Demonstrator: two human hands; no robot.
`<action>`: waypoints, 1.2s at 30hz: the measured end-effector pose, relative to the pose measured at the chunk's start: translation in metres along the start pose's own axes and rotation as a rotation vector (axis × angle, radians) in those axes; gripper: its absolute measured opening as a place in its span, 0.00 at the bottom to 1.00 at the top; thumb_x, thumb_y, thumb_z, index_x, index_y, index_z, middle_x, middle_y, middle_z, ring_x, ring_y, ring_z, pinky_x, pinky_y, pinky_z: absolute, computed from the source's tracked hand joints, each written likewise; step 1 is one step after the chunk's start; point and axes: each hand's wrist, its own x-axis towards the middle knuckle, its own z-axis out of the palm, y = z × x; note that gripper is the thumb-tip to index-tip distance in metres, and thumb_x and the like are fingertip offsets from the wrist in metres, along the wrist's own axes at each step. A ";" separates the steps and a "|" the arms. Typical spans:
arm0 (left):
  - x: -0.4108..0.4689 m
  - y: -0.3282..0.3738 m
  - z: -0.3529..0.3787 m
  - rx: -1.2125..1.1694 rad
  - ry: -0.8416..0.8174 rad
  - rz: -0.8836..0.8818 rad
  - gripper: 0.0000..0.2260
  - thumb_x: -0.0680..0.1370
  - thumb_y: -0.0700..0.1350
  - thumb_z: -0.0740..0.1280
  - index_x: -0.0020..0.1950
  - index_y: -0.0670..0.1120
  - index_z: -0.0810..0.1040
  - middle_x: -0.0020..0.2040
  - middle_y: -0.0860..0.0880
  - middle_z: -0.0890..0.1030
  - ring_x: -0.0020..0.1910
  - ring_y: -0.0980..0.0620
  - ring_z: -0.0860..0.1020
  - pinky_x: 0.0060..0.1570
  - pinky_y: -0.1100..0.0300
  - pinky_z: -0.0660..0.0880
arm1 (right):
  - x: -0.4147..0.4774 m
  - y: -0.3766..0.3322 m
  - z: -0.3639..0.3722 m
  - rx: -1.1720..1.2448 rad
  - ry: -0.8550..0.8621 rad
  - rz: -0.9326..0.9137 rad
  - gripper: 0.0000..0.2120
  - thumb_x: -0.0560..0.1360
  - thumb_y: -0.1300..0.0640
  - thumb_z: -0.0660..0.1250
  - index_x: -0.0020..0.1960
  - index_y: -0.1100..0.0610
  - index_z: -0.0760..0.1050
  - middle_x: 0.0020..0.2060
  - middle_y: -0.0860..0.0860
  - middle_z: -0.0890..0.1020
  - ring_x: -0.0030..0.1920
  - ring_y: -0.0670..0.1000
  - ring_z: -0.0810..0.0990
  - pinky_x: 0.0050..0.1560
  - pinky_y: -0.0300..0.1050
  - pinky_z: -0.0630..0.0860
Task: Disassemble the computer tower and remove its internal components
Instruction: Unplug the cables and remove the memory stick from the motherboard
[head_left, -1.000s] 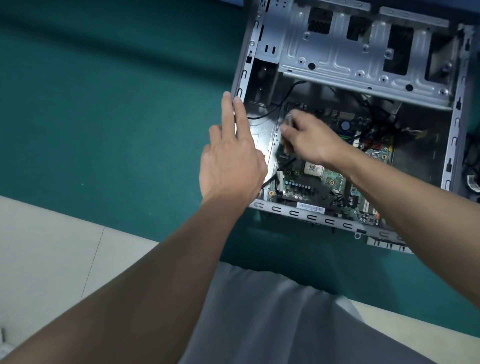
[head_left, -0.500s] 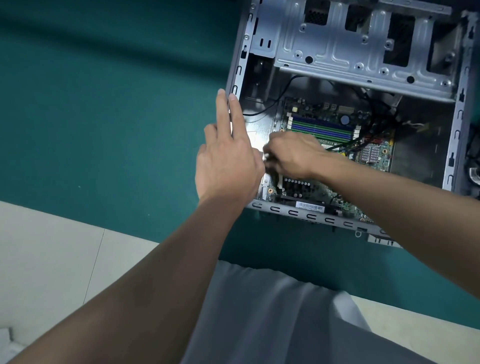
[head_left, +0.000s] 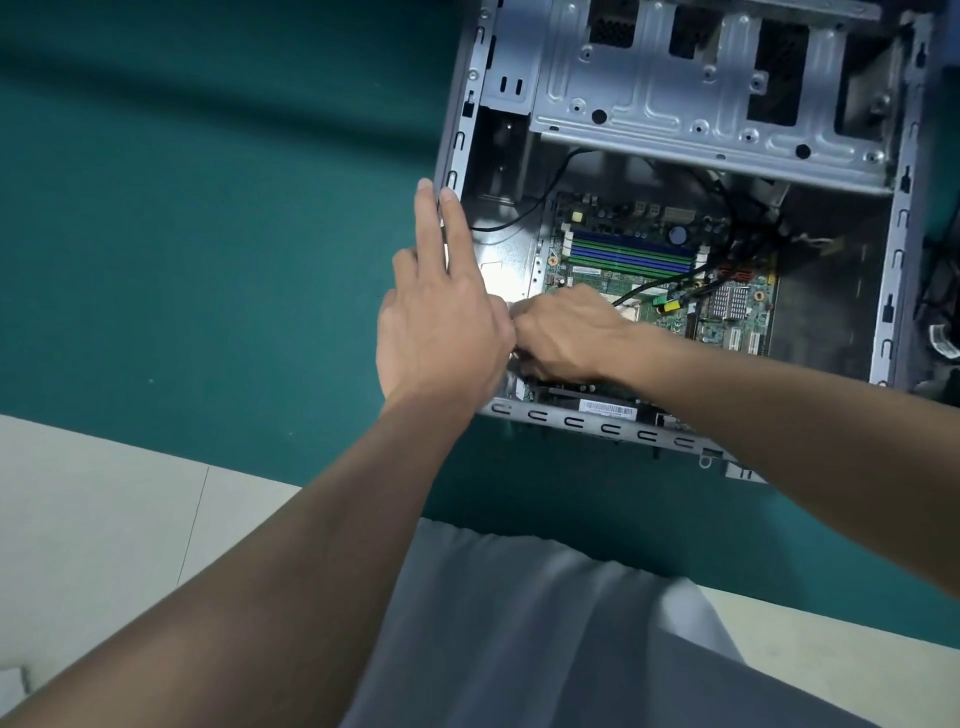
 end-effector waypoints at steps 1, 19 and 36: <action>0.000 0.000 0.000 -0.001 0.001 -0.002 0.34 0.75 0.46 0.58 0.78 0.41 0.49 0.79 0.45 0.49 0.57 0.44 0.70 0.39 0.54 0.66 | 0.002 -0.003 -0.001 -0.032 -0.010 0.002 0.09 0.76 0.56 0.63 0.41 0.61 0.76 0.38 0.51 0.79 0.32 0.52 0.74 0.30 0.45 0.70; 0.001 0.000 0.001 0.003 0.009 0.014 0.34 0.76 0.47 0.58 0.78 0.41 0.48 0.79 0.44 0.48 0.55 0.44 0.70 0.38 0.53 0.70 | 0.010 -0.006 0.000 -0.028 -0.067 0.074 0.10 0.75 0.60 0.62 0.35 0.59 0.70 0.28 0.52 0.73 0.29 0.53 0.73 0.33 0.45 0.72; -0.021 0.072 -0.003 0.096 0.004 0.022 0.28 0.78 0.50 0.61 0.75 0.41 0.59 0.77 0.39 0.55 0.74 0.41 0.57 0.70 0.47 0.58 | -0.171 0.086 -0.023 0.528 0.677 0.656 0.06 0.73 0.53 0.71 0.42 0.55 0.82 0.37 0.48 0.77 0.42 0.51 0.75 0.44 0.42 0.68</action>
